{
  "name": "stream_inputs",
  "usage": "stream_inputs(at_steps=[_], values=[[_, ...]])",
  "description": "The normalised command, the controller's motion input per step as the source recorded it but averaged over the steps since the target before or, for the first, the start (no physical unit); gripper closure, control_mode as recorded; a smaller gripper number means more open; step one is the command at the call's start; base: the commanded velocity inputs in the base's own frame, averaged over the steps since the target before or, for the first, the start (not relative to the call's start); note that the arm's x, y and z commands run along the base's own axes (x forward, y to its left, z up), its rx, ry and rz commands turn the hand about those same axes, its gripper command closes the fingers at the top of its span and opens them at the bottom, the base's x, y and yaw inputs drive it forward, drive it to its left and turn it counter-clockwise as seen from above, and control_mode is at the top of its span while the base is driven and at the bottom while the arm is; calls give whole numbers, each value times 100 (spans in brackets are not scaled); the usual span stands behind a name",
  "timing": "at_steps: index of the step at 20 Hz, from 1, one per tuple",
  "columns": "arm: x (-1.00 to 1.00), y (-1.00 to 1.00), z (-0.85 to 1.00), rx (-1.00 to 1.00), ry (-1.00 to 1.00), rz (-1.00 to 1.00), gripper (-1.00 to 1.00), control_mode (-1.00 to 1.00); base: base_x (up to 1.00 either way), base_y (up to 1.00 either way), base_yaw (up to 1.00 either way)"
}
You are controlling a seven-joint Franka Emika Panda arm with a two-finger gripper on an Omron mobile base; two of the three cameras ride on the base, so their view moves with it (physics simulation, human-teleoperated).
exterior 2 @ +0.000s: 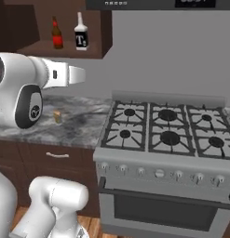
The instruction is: Sort all alcoholic drinks to one cabinet, and non-alcoholic drinks to the other.
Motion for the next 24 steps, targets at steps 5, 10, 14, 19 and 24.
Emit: stream_inputs(at_steps=[5,10,14,19,24], values=[[0,0,0,0,0,0,-100,100,50,35,0],[0,0,0,0,0,0,-100,100,57,18,0],[0,0,0,0,0,0,-100,100,47,37,0],[0,0,0,0,0,0,-100,100,41,46,0],[0,0,0,0,0,0,-100,100,38,40,0]])
